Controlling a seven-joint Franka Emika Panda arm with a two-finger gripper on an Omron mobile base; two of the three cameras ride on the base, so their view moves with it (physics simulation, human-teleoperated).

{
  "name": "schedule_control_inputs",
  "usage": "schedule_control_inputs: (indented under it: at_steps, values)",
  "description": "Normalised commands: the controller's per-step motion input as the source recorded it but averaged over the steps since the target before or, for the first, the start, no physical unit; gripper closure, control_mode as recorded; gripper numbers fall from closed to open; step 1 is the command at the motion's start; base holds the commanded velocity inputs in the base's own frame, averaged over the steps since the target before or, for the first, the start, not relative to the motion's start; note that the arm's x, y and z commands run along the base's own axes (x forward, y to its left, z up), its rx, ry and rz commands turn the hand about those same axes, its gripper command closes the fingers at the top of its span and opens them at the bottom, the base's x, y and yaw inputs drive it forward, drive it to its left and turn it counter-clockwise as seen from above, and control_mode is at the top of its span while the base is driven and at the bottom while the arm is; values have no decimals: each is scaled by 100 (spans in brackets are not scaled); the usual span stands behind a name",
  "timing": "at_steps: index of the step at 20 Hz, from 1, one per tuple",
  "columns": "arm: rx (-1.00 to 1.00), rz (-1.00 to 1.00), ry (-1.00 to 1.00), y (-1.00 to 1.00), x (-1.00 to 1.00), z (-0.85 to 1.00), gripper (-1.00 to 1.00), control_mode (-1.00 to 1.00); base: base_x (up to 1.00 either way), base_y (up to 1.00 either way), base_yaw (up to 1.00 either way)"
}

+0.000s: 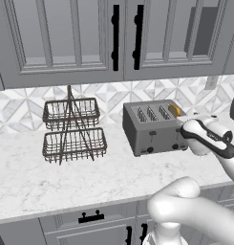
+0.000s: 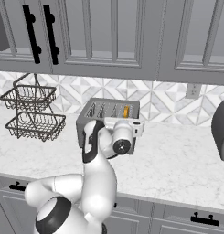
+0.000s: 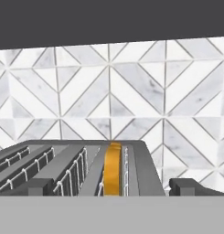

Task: Start the toaster. Once the lever pops up, take the bread to the plate on the dining counter.

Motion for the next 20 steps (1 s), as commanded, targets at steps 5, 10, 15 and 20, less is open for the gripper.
schedule_control_inputs:
  at_steps: [5,10,15,20]
  values:
    - [0,0,0,0,10,-1,-100,-100,0,0,0]
    - [0,0,0,0,0,-11,-100,-100,0,0,0]
    - [0,0,0,0,0,-1,-100,-100,0,0,0]
    - [0,0,0,0,0,3,-100,-100,0,0,0]
